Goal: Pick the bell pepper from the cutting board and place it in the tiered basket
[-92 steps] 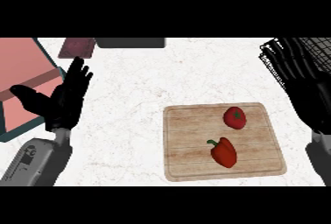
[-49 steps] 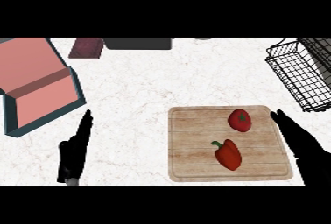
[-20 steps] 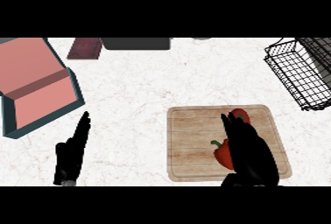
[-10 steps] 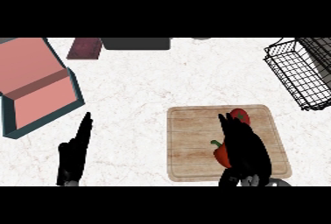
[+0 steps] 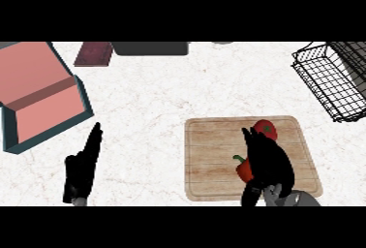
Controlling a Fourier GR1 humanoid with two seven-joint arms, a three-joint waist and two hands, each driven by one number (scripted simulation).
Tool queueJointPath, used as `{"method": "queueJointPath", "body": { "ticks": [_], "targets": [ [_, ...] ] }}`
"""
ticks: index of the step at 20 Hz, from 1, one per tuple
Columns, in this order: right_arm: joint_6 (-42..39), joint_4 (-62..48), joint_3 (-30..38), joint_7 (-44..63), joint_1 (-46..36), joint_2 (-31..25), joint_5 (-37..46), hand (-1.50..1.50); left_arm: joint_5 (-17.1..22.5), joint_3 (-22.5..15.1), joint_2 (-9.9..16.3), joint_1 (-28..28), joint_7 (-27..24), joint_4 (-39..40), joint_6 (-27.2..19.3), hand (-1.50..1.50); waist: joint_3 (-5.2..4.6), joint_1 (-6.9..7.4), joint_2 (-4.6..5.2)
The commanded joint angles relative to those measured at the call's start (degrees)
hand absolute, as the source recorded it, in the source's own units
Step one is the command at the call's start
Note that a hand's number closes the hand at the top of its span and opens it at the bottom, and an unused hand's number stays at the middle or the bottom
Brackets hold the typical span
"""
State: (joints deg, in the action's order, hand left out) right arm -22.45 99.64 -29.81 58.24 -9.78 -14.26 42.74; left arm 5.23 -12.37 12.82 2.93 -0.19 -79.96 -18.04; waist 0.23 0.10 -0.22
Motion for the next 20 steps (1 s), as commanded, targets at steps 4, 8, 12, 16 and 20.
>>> {"method": "queueJointPath", "body": {
  "ticks": [4, 8, 12, 16, 20],
  "targets": [
    [-4.01, 0.93, 2.00, 1.83, 3.34, -0.27, 1.79, -1.50, 0.77, 2.77, 0.28, 2.36, -2.27, 2.18, 2.54, 0.00, -0.25, -0.09, 0.19],
    [-0.43, -6.89, 2.06, -0.31, -0.34, 5.00, 5.88, 1.50, -1.93, 1.39, -0.40, 1.62, 0.91, -0.23, 1.68, 0.00, -0.22, 0.22, 0.24],
    [3.92, -6.62, 0.28, -7.44, 4.72, 4.83, 8.68, 1.50, -3.05, 2.03, -2.26, 0.54, 2.42, -0.13, 1.08, 0.00, -0.22, -0.01, 0.22],
    [3.51, -6.64, -2.36, -11.96, 5.08, 0.47, 13.10, 1.50, -1.32, 3.65, -1.11, 1.10, 1.94, -0.69, 3.49, 0.00, -0.22, -0.03, 0.18],
    [5.84, -10.71, -2.04, -12.41, -0.27, 3.20, 17.97, 1.50, -2.71, 4.24, -1.33, -0.60, 3.14, 0.62, 3.54, 0.00, -0.23, 0.08, 0.23]
  ]
}}
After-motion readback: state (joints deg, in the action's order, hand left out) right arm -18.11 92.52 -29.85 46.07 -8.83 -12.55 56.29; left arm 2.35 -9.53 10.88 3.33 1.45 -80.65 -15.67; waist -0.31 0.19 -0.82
